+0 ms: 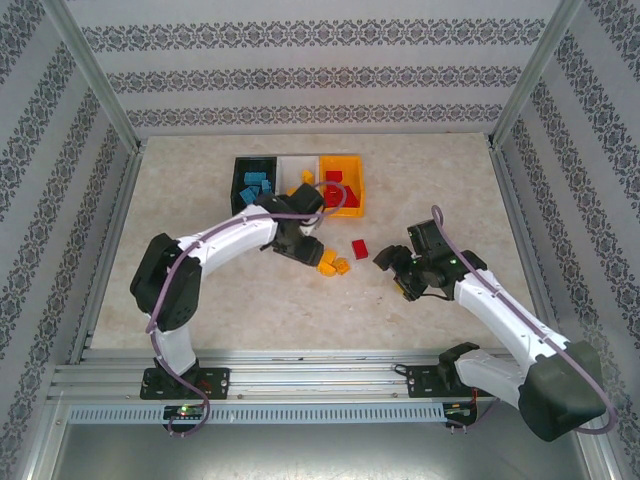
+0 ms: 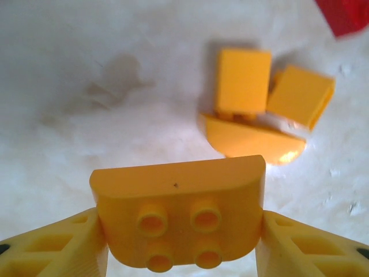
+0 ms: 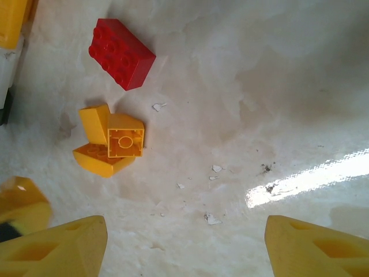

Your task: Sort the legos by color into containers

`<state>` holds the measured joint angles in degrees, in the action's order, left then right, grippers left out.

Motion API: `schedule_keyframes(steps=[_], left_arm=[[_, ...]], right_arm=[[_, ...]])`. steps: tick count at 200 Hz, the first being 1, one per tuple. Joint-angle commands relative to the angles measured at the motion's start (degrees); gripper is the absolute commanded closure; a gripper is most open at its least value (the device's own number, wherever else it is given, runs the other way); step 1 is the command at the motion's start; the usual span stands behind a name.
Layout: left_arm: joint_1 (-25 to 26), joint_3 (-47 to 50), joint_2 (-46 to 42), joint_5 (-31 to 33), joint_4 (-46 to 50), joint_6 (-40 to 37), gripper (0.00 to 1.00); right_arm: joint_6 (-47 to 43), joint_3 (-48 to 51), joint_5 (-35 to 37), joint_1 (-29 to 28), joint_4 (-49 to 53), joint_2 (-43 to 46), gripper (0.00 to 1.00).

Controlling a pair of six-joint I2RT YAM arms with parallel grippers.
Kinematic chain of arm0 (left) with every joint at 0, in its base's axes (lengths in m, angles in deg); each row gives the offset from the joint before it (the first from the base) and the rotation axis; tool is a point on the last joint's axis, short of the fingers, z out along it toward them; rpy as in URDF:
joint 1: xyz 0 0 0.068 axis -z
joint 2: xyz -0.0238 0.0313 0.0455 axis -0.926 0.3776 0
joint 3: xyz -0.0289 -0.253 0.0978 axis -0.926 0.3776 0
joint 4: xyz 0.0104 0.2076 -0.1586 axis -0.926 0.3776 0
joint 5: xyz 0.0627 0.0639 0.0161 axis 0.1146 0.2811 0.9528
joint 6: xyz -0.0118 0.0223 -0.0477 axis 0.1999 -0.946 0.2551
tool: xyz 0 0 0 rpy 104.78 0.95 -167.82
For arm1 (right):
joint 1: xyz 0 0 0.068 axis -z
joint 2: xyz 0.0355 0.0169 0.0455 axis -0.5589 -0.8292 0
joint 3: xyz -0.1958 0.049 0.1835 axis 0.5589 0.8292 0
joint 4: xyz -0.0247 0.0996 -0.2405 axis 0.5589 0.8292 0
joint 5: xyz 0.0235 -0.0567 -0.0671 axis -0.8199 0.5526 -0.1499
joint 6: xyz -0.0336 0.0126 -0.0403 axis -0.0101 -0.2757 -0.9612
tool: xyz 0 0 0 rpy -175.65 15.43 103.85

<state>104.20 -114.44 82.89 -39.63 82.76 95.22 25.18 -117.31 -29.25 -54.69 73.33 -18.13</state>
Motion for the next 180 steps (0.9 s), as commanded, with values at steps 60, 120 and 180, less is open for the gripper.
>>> schedule_keyframes(steps=[60,120,180], left_arm=[[-10.5,-19.0,9.5,2.2,4.8,-0.5,0.40],[-11.3,-39.6,23.7,4.6,10.8,-0.1,0.39],[-13.9,-52.3,32.9,5.2,15.0,0.3,0.38]], right_arm=[[-8.1,-8.8,-6.5,3.2,-0.5,-11.3,0.27],[-14.7,-18.1,-11.7,5.0,2.3,-23.2,0.27],[-18.8,-24.4,-13.5,5.8,5.3,-29.8,0.27]])
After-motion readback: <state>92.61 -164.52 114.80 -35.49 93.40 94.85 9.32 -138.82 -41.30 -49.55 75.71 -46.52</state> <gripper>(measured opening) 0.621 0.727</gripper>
